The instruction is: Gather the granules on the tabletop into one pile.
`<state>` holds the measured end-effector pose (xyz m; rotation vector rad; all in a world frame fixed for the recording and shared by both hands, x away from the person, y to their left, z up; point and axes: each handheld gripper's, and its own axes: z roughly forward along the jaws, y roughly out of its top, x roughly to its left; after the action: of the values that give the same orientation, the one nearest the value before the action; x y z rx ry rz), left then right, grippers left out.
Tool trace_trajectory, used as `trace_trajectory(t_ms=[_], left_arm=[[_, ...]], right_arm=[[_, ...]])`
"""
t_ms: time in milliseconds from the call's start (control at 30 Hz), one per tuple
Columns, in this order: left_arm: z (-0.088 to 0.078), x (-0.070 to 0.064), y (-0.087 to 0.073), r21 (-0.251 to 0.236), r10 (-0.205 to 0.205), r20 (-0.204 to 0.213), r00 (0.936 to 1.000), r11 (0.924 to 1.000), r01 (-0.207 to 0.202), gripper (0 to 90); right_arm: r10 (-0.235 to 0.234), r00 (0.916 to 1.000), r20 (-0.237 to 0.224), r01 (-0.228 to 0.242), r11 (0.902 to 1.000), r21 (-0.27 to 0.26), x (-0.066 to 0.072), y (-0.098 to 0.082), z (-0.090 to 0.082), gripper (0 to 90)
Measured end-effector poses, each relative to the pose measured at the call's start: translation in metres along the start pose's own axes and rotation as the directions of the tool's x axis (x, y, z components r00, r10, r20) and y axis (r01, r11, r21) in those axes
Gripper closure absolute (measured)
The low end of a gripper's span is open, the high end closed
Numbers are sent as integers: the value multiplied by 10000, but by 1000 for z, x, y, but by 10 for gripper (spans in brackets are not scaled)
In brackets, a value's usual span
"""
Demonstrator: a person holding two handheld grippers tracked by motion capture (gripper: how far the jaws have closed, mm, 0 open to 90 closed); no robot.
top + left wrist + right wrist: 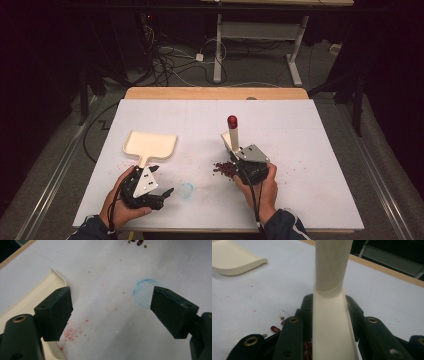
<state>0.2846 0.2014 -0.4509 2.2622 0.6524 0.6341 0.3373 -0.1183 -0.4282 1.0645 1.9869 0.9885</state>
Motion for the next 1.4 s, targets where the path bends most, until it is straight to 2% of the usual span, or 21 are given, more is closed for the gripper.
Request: trace_trajectory(t_ms=[100,200,300,333,400,467,567,667,700,800,833,900,1000,1033,1067,1100,1167,1200,1267,1333,1400], left_arm=[[0,0,0,-45,-50,-7,10000,10000,50,174],[1,0,0,41,25,-19,10000,10000,-24,174],[0,-1,0,16,10,-33,10000,10000,-10,174],[0,0,0,10,1,-46,10000,10000,0,174],[0,0,0,2,-40,-45,10000,10000,40,174],[0,0,0,17,12,-40,10000,10000,-11,174],[0,0,0,32,18,-64,10000,10000,-17,173],[0,0,0,9,11,-83,10000,10000,-11,173],[0,0,0,7,-3,-92,10000,10000,3,174],[1,1,0,50,14,-74,10000,10000,-14,174],[1,1,0,76,20,-55,10000,10000,-20,174],[1,1,-1,102,27,-47,10000,9999,-27,173],[0,1,-1,72,51,-50,10000,10000,-51,174],[0,1,-1,53,35,-60,10000,10000,-35,174],[0,1,-1,55,31,-60,10000,10000,-31,174],[0,1,-1,51,22,-55,10000,10000,-22,173],[0,1,-2,50,11,-57,10000,10000,-11,173],[-1,1,-2,45,3,-55,10000,10000,-3,173],[-1,1,-2,46,23,-55,10000,10000,-23,173],[-1,1,-2,47,26,-53,10000,10000,-26,174],[-1,0,-1,48,36,-48,10000,10000,-35,174]], right_arm=[[137,9994,-331,-139,9999,-61,-10,1,-6,672],[315,9948,-968,-345,9989,-301,-22,4,-14,672],[164,9872,-1584,-223,9991,-354,-31,4,-25,672],[125,9809,-1941,-200,9991,-365,-34,4,-29,672],[-87,9567,-2910,-101,9980,-632,-39,3,-38,672],[-696,9324,-3547,373,9946,-971,-40,2,-47,672],[-1698,8823,-4389,1244,9836,-1304,-33,-3,-55,672],[-2052,8322,-5151,1574,9782,-1353,-26,-11,-54,671],[-2040,8240,-5286,1593,9787,-1293,-24,-12,-53,671],[-1721,8217,-5433,1360,9850,-1062,-18,-15,-45,672],[-1609,8247,-5421,1248,9868,-1029,-15,-16,-42,672],[-1355,8386,-5277,1036,9906,-897,-8,-18,-35,672],[-1158,8563,-5033,986,9933,-609,2,-20,-24,672],[-1164,8580,-5003,1015,9932,-571,3,-22,-21,672],[-1179,8608,-4950,1032,9930,-569,3,-23,-19,672],[-1171,8707,-4777,1017,9931,-581,1,-24,-18,673],[-1108,8788,-4642,996,9938,-485,-4,-23,-17,672],[-1150,8863,-4485,1048,9934,-476,-7,-23,-18,672],[-1030,8894,-4454,946,9947,-411,-13,-24,-18,672],[-1033,8971,-4296,957,9946,-392,-18,-23,-19,672],[-1016,8956,-4331,900,9948,-473,-22,-23,-21,672]])
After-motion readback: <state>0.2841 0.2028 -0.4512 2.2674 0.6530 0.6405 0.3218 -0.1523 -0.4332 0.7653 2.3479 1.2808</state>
